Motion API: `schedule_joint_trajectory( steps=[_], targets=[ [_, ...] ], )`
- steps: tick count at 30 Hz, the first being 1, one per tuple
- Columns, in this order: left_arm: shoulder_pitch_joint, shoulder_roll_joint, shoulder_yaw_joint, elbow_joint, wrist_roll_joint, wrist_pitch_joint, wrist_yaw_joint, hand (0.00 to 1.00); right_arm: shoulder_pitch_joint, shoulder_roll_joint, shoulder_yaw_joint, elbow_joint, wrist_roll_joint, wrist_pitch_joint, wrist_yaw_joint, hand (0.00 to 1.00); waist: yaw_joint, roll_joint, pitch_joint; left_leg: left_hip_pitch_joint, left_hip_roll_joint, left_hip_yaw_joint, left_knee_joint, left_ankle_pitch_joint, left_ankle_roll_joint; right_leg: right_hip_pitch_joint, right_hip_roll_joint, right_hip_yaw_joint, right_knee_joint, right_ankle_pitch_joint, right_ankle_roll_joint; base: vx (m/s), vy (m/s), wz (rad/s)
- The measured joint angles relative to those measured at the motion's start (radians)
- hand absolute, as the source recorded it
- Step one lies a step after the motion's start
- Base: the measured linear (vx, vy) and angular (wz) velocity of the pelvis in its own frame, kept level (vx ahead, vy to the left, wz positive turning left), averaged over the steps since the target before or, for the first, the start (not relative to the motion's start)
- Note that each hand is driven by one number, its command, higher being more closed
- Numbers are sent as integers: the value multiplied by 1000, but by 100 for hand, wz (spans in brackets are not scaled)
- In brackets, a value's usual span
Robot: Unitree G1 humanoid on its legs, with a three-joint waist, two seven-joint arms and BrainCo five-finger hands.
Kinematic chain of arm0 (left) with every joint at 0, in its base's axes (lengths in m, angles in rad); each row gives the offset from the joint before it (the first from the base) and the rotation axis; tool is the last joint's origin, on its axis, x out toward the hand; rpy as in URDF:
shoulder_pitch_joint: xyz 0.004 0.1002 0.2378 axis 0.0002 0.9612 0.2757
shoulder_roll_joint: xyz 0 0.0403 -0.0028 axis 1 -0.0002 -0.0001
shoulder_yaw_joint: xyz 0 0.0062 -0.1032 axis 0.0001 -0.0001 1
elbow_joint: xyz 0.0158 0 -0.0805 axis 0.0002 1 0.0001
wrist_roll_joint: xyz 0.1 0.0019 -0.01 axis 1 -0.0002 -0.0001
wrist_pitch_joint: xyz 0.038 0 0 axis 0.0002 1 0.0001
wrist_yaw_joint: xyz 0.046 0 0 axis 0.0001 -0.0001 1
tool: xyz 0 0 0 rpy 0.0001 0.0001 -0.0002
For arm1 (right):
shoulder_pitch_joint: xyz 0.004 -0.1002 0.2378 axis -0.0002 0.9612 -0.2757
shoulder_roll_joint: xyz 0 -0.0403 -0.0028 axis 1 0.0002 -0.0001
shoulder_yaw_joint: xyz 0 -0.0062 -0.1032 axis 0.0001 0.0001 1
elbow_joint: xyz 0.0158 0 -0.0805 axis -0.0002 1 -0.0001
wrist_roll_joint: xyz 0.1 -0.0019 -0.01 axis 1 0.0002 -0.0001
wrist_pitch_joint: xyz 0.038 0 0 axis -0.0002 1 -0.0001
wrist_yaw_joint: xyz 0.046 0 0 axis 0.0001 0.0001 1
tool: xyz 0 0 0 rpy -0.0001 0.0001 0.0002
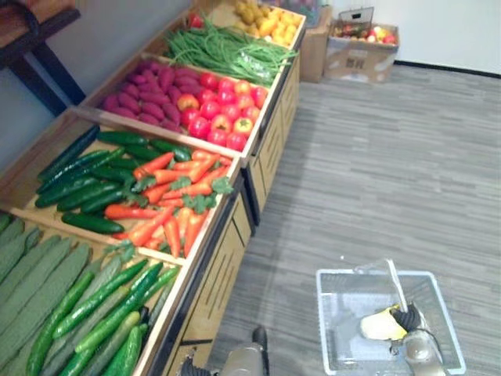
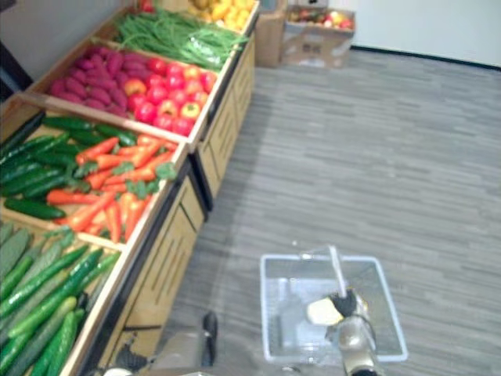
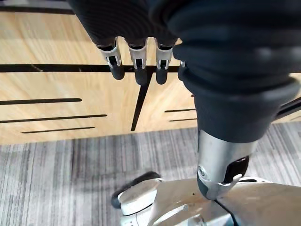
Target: Pick vegetable in the basket
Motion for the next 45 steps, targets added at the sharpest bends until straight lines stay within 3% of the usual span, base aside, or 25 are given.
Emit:
schedule_joint_trajectory(
  steps=[2, 3, 4, 5, 6, 8, 10, 12, 14, 15, 18, 19, 20, 21, 22, 23, 24, 25, 26, 27, 30, 34, 40, 43, 45],
  targets=[
    [12, 5, -1, 11, 0, 2, -2, 0, 2, 6, 0, 13, 0, -3, -1, 100, -5, 0, -5, 64, 4, 19, -54, -9, 13, -118, -33, 54, 267, 3, 2, 131, 137, -43],
    [19, 20, -1, 10, 0, 5, -4, 0, -7, 11, -5, 32, 2, -6, -4, 100, -9, -27, 3, 119, -16, 32, -72, -20, 23, -187, -73, 83, 448, 42, -1, 164, 115, -8],
    [27, 28, -3, 10, -1, 8, -9, 0, -17, 13, -36, 68, 10, -3, -6, 100, -15, -40, 10, 171, -29, 18, -75, -39, 38, -231, -95, 119, 599, 151, -3, 175, 110, 10],
    [30, 28, -5, 10, -5, 7, -15, 0, -18, 19, -60, 86, 15, -3, -8, 100, -21, -25, 4, 193, -29, -1, -74, -46, 48, -251, -93, 137, 659, 184, 10, 256, 93, 61],
    [32, 29, 1, 6, -28, 8, -16, 0, -19, 37, -114, 110, 29, -4, -14, 100, -32, -34, 3, 216, -13, -48, -57, -73, 60, -282, -67, 121, 734, 63, 10, 218, 32, 76],
    [26, 41, 1, 7, -32, 10, -9, 0, -17, 37, -132, 115, 46, -6, -19, 100, -39, -47, 3, 237, -5, -104, -61, -82, 58, -286, -47, 39, 668, -40, -25, 230, -28, 100],
    [23, 32, 18, 6, -32, 12, -11, 0, -22, 27, -160, 134, 45, -7, -26, 100, -41, -45, 3, 259, -4, -163, -57, -82, 48, -287, -37, 6, 516, -48, -36, 282, -108, 108],
    [11, 24, 33, -13, -33, 21, -10, 0, -26, 27, -194, 164, 50, -6, -27, 100, -40, -40, 4, 266, 5, -237, -57, -95, 30, -285, -13, 44, 336, -45, -35, 284, -197, 122],
    [-14, 23, 57, -13, -42, 20, -4, 0, -29, 27, -290, 218, 82, -1, -32, 100, -38, -21, 2, 255, 42, -365, -30, -135, -23, -288, 6, 173, 155, -37, -34, 296, -379, 145],
    [-15, 21, 62, -13, -42, 20, -3, 0, -28, 27, -297, 222, 87, 0, -32, 100, -38, -19, 1, 253, 46, -382, -25, -141, -29, -289, 7, 187, 147, -36, -34, 276, -436, 140],
    [-11, 19, 91, -13, -44, 20, 9, 0, -6, 40, -370, 245, 126, 10, -41, 100, -40, -35, -13, 225, 102, -515, -7, -197, -114, -284, 9, 293, 123, -29, -21, 258, -584, 131],
    [-22, 7, 113, 1, -45, 26, 11, 0, 4, 28, -386, 269, 130, 10, -40, 100, -42, -29, -22, 213, 143, -569, -10, -206, -150, -291, 24, 247, 170, -16, 56, 266, -716, 133],
    [-18, -44, 128, -3, -66, 22, 18, 0, 5, 13, -429, 271, 139, 18, -47, 100, -35, 6, -35, 178, 196, -579, -13, -149, -157, -309, 61, 179, 218, -59, 7, 265, -689, 122],
    [-15, -58, 148, -10, -76, 21, 27, 0, 3, 11, -443, 272, 140, 18, -47, 100, -32, 13, -38, 161, 209, -573, -18, -104, -161, -321, 71, 158, 249, -80, -11, 189, -547, 112],
    [-11, -65, 163, -12, -88, 20, 38, 0, 1, 10, -446, 278, 140, 19, -47, 100, -36, 18, -40, 138, 231, -565, -48, -6, -159, -324, 76, 102, 286, -111, -43, 148, -548, 133],
    [-14, -65, 169, -12, -116, 21, 39, 0, -4, 10, -458, 280, 140, 16, -47, 100, -50, 23, -40, 103, 253, -530, -94, 103, -116, -303, 68, 19, 282, -128, -73, 128, -549, 154],
    [-20, -67, 171, -12, -120, 21, 41, 0, -5, 10, -472, 281, 140, 17, -46, 100, -61, 22, -39, 88, 258, -482, -102, 150, -77, -284, 63, -27, 267, -132, -82, 103, -497, 187],
    [-32, -72, 178, -12, -122, 21, 42, 0, 1, 6, -484, 285, 152, 20, -47, 100, -72, 20, -38, 47, 265, -312, -82, 176, -49, -247, 60, -105, 234, -131, -102, 64, -374, 151],
    [-35, -73, 176, -12, -123, 21, 43, 0, 6, 2, -485, 288, 168, 19, -47, 100, -71, 20, -38, 37, 269, -218, -72, 171, -55, -228, 61, -139, 213, -128, -114, 77, -450, 172],
    [-34, -73, 174, -12, -122, 22, 43, 0, 0, -4, -489, 304, 179, 19, -47, 100, -71, 20, -37, 52, 259, -12, -61, 162, -69, -187, 75, -205, 155, -114, -137, 41, -308, 107],
    [-26, -77, 166, -11, -122, 30, 38, 0, -31, 4, -483, 311, 209, 21, -46, 100, -66, 22, -36, 125, 180, 123, -152, 138, -102, -157, 120, -263, 65, -83, -156, 4, -176, 73],
    [-6, -85, 166, -9, -116, 42, 31, 0, -48, 1, -482, 313, 213, 22, -45, 100, -65, 32, -26, 159, 104, 91, -246, 119, -83, -133, 142, -304, -5, -45, -153, -28, 4, 34],
    [-32, -86, 191, 20, -109, 53, 21, 0, -30, 34, -481, 284, 207, 22, -41, 100, -62, 41, -25, 129, 61, 63, -267, 128, -45, -132, 114, -354, -33, -16, -121, 12, 90, 27],
    [-41, -86, 214, 20, -108, 57, 20, 0, -25, 92, -480, 225, 205, 18, -28, 100, -53, 24, -15, 152, 47, 83, -270, 111, -31, -130, 80, -343, 17, -36, -112, 79, 90, -6],
    [-41, -81, 214, 20, -108, 63, 21, 0, -8, 99, -482, 187, 204, 15, -29, 100, -55, -2, -1, 203, 28, 97, -260, 55, -25, -133, 11, -320, 168, -96, -84, 113, 71, -3]
  ],
)
